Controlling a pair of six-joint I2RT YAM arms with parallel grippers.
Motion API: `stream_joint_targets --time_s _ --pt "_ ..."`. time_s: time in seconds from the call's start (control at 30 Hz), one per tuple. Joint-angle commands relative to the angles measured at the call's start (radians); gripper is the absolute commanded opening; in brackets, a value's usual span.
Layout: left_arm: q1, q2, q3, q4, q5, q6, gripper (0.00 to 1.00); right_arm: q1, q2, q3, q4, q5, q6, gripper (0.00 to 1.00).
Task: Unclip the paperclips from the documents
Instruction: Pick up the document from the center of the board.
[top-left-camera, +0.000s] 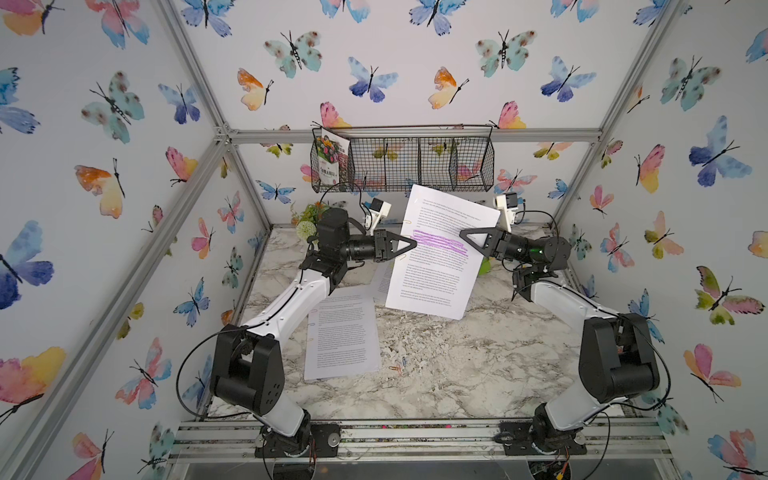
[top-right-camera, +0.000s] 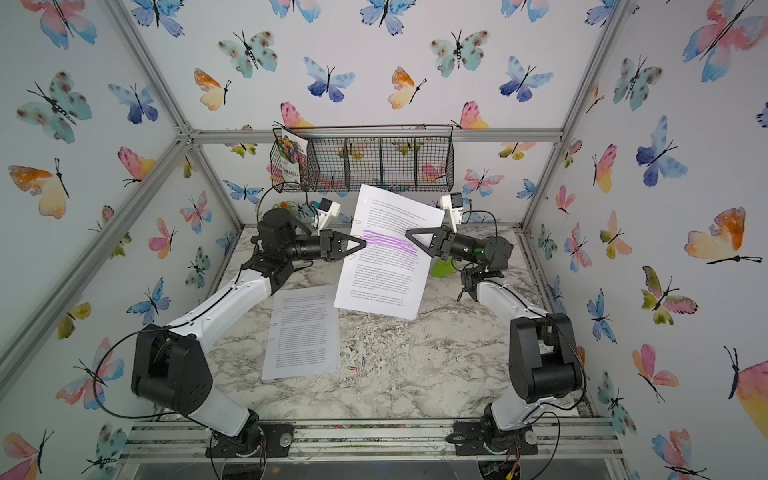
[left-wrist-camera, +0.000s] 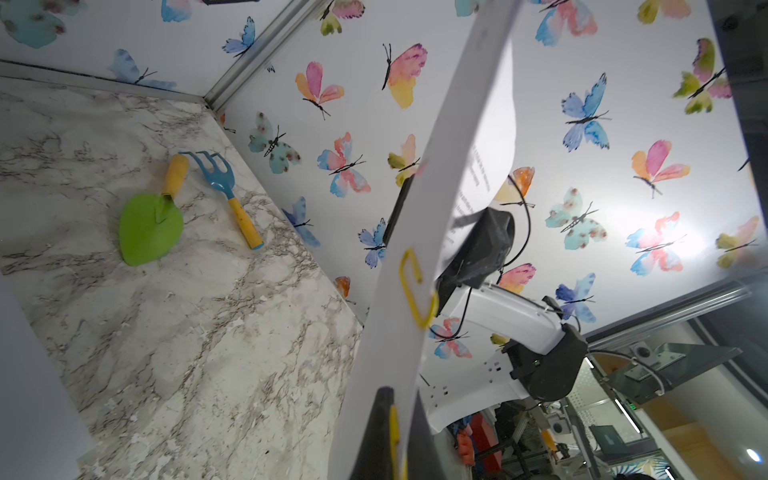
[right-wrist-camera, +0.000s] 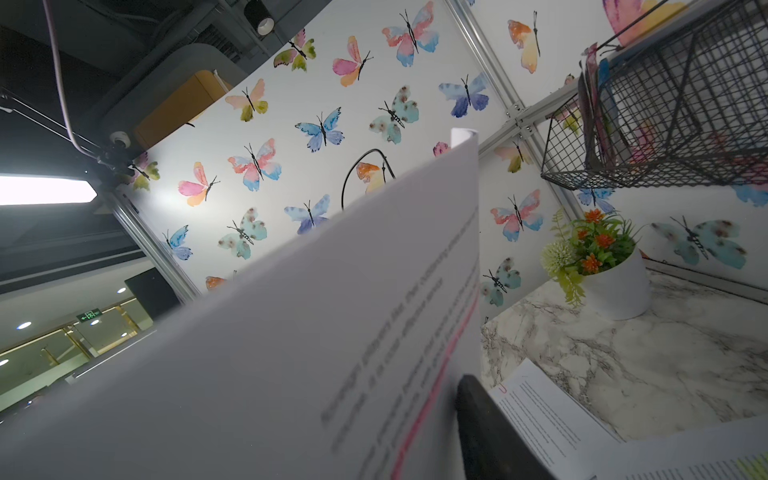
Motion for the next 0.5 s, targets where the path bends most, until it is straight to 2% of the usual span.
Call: stream_joint_targets --time_s 0.0,0.1,0.33,0.37,0.47 --pt "0.0 -0.051 -0.035 0.299 -0.031 -0.2 0.0 0.011 -0.022 -0.024 -0.012 0.025 -0.046 0.53" --pt "0.001 -0.055 -0.053 0.354 -0.046 -0.245 0.0 0.011 -0.027 -0.032 -0.053 0.021 -0.086 0.52" --pt "0.0 -0.081 -0.079 0.357 -0.059 -0.253 0.0 0.011 -0.051 -0.062 -0.088 0.059 -0.146 0.58" --pt "0.001 -0.083 -0.084 0.355 -0.06 -0.25 0.0 0.011 -0.049 -0.063 -0.089 0.061 -0.145 0.56" --pt "0.002 -0.088 -0.08 0.296 -0.051 -0.214 0.0 0.011 -0.039 -0.052 -0.078 0.066 -0.129 0.24"
